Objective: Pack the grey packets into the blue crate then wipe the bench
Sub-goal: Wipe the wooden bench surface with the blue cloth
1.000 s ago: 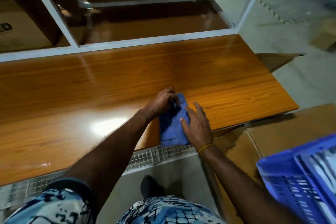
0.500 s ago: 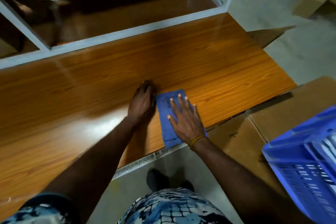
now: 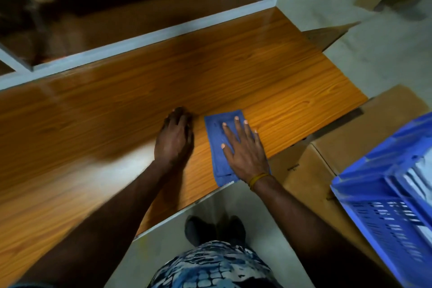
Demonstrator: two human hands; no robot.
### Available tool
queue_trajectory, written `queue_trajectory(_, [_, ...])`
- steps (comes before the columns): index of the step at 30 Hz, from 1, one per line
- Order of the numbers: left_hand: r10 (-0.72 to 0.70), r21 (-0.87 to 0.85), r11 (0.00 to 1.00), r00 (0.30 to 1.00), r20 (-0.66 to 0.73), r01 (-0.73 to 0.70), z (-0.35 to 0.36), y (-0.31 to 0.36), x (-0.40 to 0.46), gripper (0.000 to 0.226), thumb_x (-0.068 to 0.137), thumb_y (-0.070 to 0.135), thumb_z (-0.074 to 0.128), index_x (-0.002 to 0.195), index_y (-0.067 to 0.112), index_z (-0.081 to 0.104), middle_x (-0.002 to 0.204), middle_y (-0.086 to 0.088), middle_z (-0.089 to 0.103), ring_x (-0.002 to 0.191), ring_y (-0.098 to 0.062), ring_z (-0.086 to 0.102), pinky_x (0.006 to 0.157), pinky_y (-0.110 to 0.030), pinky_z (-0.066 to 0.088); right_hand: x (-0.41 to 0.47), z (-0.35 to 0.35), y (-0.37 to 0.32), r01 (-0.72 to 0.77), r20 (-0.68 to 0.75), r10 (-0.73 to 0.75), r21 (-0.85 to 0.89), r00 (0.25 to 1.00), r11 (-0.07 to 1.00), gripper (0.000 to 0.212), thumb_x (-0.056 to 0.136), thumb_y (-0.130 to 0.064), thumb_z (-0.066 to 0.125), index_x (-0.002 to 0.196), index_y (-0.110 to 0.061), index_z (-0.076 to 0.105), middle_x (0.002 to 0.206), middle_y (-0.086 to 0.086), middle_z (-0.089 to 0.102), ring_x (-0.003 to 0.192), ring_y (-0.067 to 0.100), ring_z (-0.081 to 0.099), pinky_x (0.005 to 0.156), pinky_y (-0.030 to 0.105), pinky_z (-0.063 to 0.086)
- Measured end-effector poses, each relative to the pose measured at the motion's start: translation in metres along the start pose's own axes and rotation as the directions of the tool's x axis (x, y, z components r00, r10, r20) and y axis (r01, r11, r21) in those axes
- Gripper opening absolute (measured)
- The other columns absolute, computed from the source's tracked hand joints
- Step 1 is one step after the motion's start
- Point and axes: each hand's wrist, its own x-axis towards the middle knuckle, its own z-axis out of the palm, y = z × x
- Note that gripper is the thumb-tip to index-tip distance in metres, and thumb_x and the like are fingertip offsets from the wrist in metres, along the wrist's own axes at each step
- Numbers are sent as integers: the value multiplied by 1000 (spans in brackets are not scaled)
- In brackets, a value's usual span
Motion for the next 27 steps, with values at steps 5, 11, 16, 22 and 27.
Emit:
queue_trajectory(5, [-7,26,1000,1000,24,7,4,-3,-1,40,102,34,38,142,26,41,154,-4,33,138,-28,38,103,-42,45,34,-10,48,-334,-81,336,36,938,942,63,98,-53,24,156,-27,23,163,11,17,150,34,16,115,56,25])
queue_trajectory(11, [75,8,997,995,65,-76,8,10,14,41,97,24,47,137,17,48,150,-10,40,137,-31,39,112,-44,37,20,-3,21,-194,-63,194,6,979,981,63,99,-52,21,156,-28,19,164,9,12,151,31,10,118,51,16])
queue_trajectory(16, [160,9,987,975,155,-163,14,24,24,45,99,33,45,143,22,41,155,-6,33,139,-27,36,111,-41,38,25,-14,82,-303,-45,304,33,952,952,60,102,-48,31,157,-30,14,165,7,7,152,30,5,120,54,17])
queue_trajectory(22, [248,-19,968,944,219,-250,21,46,39,47,96,37,44,142,27,41,156,-4,33,140,-26,37,107,-43,43,42,-9,64,-372,-97,374,38,922,927,63,101,-49,33,157,-25,18,164,13,12,151,34,10,117,56,18])
queue_trajectory(27, [292,-53,956,927,237,-287,24,57,51,47,93,35,46,139,24,45,155,-8,36,138,-30,39,107,-43,42,27,-15,105,-144,-26,144,13,989,990,62,99,-53,24,157,-33,13,166,4,6,152,28,6,120,50,14])
